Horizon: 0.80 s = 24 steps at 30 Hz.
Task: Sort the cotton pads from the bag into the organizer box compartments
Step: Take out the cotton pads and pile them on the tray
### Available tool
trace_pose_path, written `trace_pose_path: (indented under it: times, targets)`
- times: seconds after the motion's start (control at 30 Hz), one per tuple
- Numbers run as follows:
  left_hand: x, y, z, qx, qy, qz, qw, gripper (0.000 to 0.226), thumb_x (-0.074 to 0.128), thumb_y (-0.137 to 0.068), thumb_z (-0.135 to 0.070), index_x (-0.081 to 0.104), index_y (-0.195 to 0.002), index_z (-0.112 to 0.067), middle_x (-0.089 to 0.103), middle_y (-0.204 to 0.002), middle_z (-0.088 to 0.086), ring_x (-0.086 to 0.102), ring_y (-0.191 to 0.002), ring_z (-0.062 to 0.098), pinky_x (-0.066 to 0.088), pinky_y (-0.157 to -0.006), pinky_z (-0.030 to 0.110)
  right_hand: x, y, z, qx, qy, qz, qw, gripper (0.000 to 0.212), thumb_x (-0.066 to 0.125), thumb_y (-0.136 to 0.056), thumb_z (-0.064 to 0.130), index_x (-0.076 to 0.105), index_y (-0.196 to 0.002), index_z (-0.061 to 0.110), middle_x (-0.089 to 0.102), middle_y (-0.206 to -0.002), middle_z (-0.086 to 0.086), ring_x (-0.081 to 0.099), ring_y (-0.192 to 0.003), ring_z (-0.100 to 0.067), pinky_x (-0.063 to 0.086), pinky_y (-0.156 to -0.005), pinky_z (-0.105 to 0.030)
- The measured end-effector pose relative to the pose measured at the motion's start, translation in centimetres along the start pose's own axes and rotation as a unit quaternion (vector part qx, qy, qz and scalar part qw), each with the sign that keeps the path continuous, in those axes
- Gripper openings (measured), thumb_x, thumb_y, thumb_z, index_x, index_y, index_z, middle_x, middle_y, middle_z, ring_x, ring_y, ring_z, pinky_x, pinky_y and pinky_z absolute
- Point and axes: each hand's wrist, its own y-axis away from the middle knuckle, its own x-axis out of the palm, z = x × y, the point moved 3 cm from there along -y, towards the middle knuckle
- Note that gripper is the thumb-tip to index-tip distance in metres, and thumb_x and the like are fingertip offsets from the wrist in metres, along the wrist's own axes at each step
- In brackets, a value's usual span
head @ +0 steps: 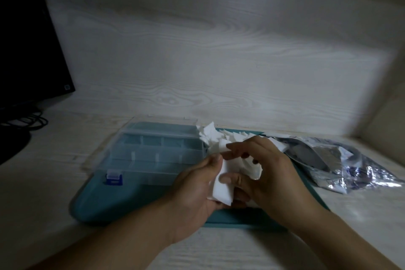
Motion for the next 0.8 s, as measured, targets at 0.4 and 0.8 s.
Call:
trace_pose_path:
  times: [0.4, 0.8]
  targets:
    - [0.4, 0.0, -0.4, 0.025, 0.033, -0.011, 0.999, 0.042, 0.05, -0.091, -0.027, 0.062, -0.127, -0.01, 0.071, -0.116, 0.017, 0.07, -0.1, 0.031, 0.058, -0.072, 0.037, 0.3, 0.5, 0.0, 0.0, -0.063, 0.105, 0.992, 0.096, 0.08, -0.071, 0.047, 0.024, -0.149, 0.041, 0.048, -0.127, 0.019, 0.044, -0.117, 0.005, 0.038, -0.086, 0.0]
    - [0.1, 0.3, -0.6, 0.051, -0.038, -0.036, 0.997, 0.036, 0.034, -0.104, -0.032, 0.056, -0.12, -0.009, 0.068, -0.083, 0.017, 0.058, -0.057, 0.026, 0.047, -0.046, 0.029, -2.2, -0.7, -2.2, 0.039, 0.023, 0.131, 0.99, 0.02, 0.067, -0.084, 0.026, 0.066, -0.097, 0.042, 0.066, -0.097, 0.019, 0.058, -0.092, 0.001, 0.045, -0.074, -0.02]
